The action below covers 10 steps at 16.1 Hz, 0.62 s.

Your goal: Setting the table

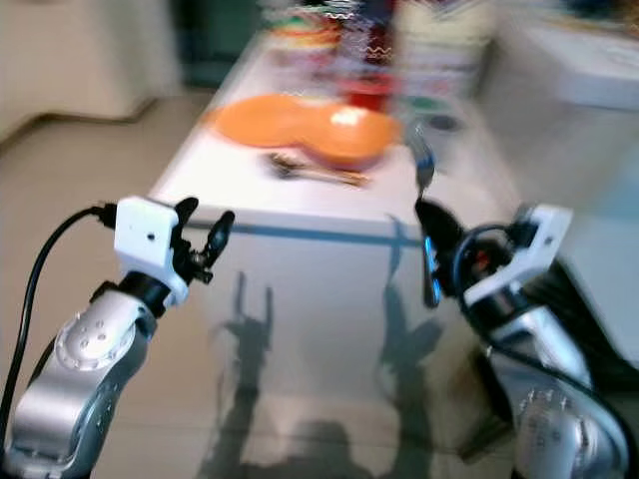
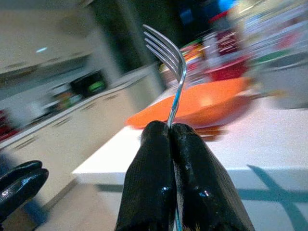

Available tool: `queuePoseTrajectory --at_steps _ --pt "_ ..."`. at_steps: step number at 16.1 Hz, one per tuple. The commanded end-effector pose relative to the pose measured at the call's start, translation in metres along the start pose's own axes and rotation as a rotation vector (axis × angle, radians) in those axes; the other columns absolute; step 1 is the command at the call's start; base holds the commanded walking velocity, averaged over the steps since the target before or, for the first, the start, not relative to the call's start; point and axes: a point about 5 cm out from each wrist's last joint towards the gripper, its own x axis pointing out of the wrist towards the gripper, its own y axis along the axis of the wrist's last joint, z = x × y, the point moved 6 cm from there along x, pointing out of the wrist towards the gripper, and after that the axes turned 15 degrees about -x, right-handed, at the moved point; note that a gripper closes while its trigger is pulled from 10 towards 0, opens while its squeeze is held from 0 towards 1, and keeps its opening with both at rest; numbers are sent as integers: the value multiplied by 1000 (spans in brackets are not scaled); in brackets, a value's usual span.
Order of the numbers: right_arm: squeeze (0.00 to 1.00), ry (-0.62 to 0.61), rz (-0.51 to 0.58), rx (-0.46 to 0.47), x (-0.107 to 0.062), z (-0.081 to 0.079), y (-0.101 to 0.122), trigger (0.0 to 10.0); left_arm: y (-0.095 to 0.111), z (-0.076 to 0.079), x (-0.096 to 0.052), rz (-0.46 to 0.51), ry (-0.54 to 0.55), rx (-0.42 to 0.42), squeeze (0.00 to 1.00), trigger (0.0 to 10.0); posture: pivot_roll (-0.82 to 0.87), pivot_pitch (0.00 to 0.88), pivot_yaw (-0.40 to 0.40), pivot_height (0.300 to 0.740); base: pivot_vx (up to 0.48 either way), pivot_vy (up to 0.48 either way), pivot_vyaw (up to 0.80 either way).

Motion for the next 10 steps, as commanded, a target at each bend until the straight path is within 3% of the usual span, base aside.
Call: queuePoseTrajectory --at_steps 1,7,10 --pt "0 -7 17 -15 0 0 7 10000 2 1 2 19 3 -25 0 10000 -10 0 -31 740 0 0 -800" --pt "0 29 -53 -69 14 -5 -4 10000 9 -11 -3 52 84 7 0 10000 21 0 -75 740 0 0 -800" --pt "0 23 -76 -83 19 -7 -10 10000 12 -15 -1 58 104 17 0 10000 33 0 -74 740 0 -431 0"
